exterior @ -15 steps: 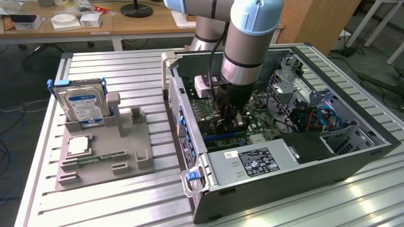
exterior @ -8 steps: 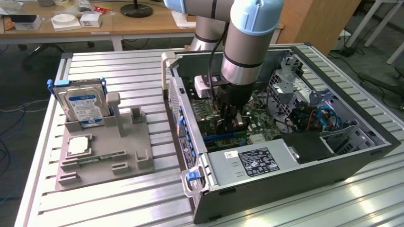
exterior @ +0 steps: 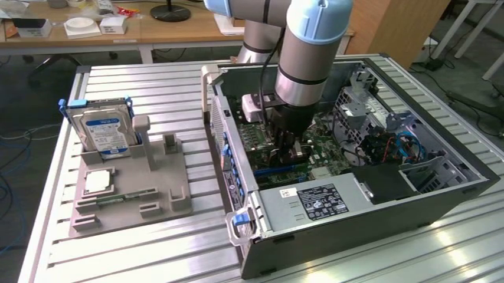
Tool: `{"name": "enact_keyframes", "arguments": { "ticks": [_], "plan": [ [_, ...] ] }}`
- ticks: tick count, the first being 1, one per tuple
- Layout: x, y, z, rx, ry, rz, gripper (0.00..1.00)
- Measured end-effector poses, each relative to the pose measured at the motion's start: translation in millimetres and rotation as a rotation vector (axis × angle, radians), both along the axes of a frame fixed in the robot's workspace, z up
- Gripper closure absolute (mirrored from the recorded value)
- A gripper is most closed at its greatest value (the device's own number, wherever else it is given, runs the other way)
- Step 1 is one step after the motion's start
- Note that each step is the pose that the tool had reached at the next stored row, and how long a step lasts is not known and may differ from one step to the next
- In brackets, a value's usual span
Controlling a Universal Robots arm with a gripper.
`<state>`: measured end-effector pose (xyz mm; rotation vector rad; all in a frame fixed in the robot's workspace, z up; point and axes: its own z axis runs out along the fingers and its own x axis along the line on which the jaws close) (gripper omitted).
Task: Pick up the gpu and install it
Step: 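Insert the gpu into the slot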
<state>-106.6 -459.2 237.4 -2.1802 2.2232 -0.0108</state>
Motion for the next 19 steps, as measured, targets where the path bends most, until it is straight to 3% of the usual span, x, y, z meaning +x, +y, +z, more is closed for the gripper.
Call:
{"name": "enact_keyframes", "arguments": {
  "ticks": [19],
  "plan": [
    [0.0, 0.7, -2.4, 0.0000, 0.0000, 0.002, 0.73]
  ]
}}
